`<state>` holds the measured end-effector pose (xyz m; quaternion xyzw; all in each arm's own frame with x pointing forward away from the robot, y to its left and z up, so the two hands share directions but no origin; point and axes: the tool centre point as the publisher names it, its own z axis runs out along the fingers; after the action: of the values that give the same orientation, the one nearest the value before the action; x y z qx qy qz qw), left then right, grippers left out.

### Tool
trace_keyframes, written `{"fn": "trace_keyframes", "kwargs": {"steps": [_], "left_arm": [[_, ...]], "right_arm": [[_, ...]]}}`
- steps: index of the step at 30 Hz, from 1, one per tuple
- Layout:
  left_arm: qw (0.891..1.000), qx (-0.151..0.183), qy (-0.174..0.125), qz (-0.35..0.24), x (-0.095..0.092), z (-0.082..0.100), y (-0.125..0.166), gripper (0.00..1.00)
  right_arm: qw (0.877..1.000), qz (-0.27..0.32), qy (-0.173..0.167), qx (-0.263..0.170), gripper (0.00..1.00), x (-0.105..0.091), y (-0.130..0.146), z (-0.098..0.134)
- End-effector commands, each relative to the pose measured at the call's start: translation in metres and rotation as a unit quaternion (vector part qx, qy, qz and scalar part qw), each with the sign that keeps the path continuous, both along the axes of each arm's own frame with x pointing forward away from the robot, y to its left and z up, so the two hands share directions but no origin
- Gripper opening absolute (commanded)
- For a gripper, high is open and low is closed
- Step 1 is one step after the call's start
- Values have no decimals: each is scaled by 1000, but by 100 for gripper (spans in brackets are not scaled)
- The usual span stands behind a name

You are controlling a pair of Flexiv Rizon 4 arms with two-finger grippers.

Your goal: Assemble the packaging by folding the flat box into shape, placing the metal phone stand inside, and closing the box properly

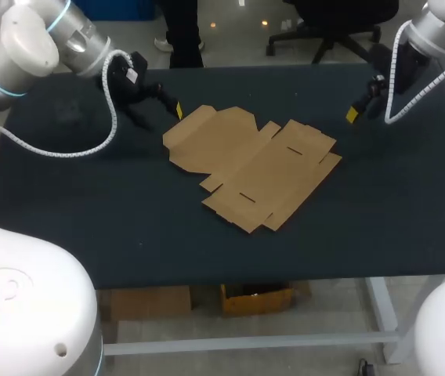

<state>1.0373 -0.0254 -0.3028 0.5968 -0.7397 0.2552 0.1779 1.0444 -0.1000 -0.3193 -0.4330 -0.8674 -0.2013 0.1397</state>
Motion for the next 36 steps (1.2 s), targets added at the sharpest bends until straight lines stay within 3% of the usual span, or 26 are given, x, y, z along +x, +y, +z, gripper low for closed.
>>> {"fn": "trace_keyframes", "kwargs": {"steps": [1, 6, 11, 23, 36], "left_arm": [[1000, -2, -19, 14, -5, 1, 0, 100], [999, 3, -19, 31, -3, -2, -3, 100], [999, 7, -2, 43, -5, -5, -9, 100], [999, 24, 2, 46, -20, 4, -9, 100], [998, 34, 0, 58, -27, 9, -6, 100]], "right_arm": [[1000, 6, 11, 5, 100, 4, -1, 1], [1000, 6, 11, 5, 100, 4, -1, 1], [1000, 4, 20, 0, 100, 20, 8, -12], [999, 27, 22, 11, 100, 33, 19, -30], [993, 41, 107, 24, 100, 52, 37, -56]]}}
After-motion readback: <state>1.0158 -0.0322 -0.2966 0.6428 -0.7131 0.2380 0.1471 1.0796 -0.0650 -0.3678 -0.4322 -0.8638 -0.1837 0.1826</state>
